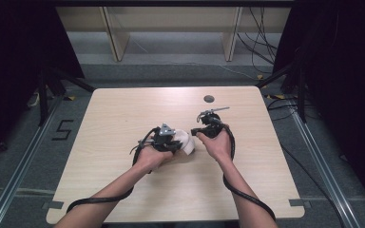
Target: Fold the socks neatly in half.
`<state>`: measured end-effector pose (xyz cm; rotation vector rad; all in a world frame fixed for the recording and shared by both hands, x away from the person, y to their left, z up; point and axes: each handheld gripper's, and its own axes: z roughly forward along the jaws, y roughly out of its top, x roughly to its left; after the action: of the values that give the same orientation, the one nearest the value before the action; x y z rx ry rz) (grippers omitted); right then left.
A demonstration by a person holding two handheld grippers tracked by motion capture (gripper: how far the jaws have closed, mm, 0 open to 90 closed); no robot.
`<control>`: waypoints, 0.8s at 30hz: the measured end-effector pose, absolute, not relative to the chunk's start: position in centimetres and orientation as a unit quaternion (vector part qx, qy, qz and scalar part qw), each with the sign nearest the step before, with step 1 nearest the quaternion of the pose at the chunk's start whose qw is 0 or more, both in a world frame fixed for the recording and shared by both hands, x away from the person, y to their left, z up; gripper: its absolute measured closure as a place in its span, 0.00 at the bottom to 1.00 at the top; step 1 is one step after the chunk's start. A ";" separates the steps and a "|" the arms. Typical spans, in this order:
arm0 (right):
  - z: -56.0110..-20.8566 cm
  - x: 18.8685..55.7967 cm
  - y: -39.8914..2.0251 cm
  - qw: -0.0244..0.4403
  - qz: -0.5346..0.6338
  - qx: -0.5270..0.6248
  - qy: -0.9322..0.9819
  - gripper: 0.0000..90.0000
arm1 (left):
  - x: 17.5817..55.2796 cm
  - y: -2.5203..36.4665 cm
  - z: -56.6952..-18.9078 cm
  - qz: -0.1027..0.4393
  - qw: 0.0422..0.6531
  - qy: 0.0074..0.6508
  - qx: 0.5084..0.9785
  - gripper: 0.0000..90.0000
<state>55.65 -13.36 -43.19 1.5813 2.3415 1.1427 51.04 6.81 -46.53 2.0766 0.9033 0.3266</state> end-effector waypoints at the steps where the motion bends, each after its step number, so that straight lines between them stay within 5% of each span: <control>1: -42.7 55.5 -13.4 0.051 0.395 0.506 0.765 0.90 | 51.0 6.9 -46.5 0.131 0.409 0.355 0.830 0.92; 7: -43.3 55.2 -11.5 0.063 0.374 0.459 0.803 0.82 | 50.8 6.6 -46.7 0.137 0.413 0.349 0.830 0.90; 15: -45.1 55.1 -11.0 0.049 0.350 0.481 0.803 0.92 | 50.1 7.8 -45.2 0.131 0.447 0.342 0.816 0.75; 24: -45.5 55.4 -11.6 0.050 0.360 0.456 0.812 0.93 | 48.8 13.5 -45.3 0.147 0.405 0.393 0.813 0.88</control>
<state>55.36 -11.55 -45.53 1.3882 2.4734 1.0958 48.78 13.51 -45.29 2.0511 0.9915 0.3715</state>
